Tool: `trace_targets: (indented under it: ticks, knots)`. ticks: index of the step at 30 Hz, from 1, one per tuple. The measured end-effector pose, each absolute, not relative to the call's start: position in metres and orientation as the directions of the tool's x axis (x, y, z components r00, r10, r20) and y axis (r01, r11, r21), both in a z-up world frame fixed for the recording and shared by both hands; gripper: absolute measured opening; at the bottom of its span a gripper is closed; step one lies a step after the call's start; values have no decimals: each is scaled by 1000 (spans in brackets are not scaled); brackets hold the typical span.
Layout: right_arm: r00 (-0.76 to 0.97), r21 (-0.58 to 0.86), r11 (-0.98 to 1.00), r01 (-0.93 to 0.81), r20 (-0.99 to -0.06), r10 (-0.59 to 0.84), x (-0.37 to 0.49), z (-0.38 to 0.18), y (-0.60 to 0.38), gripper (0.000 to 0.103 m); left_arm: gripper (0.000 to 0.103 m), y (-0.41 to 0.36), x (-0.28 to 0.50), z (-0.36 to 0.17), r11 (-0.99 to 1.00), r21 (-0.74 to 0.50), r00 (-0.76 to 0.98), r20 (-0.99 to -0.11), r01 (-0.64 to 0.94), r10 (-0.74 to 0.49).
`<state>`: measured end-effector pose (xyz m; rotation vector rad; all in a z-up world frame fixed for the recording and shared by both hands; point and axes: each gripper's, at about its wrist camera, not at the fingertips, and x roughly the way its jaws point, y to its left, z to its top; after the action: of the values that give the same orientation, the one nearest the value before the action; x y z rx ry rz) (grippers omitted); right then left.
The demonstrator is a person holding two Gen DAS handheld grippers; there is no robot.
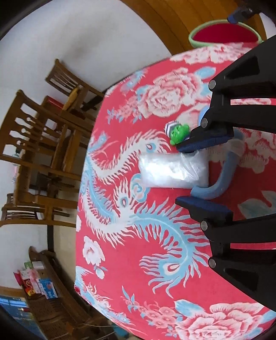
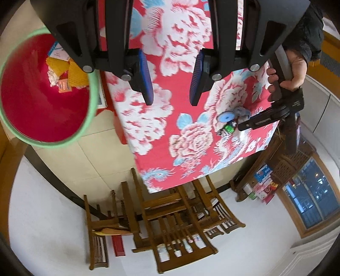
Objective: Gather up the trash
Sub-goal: 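Close left tool on the white plastic bag while right tool reaches the green toy, then close right tool on the green toy figure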
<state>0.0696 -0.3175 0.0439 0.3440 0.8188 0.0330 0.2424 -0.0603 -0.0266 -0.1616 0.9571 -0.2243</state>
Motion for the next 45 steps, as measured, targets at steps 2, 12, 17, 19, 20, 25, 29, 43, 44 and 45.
trace_targets:
  ticks: [2,12,17,19,20,25,29,43,44,45]
  knots:
    - [683,309,947,88,-711,168,74,44,-310,37,44,-62,244,-27,965,-229,561,-786,128,-261]
    - [660,300,953,29,-722,207,98,43,-282,37,34,-49,240,-19,958,-263,607,-745,113,-276]
    - [645,293,956,-12,-728,232,119,40,-262,37,34,-28,230,-6,958,-275,640,-721,84,-264]
    - [638,292,956,-24,-732,240,127,38,-252,37,34,-19,226,-2,960,-271,660,-709,71,-249]
    - [634,292,956,-33,-733,246,132,37,-246,37,34,-15,225,-1,961,-271,669,-703,61,-241]
    - [615,291,955,-62,-742,266,157,30,-219,37,34,8,222,6,965,-263,714,-674,10,-191]
    - [605,290,955,-61,-751,267,178,20,-203,37,34,19,222,3,965,-260,722,-672,-21,-165]
    - [569,304,952,33,-789,232,230,-10,-181,37,34,36,229,-30,944,-321,681,-709,-82,-182]
    - [569,302,953,35,-790,230,231,-10,-180,37,34,36,229,-31,943,-321,682,-709,-83,-181]
    - [567,298,954,37,-792,226,233,-11,-180,37,34,36,229,-31,943,-321,683,-708,-84,-180]
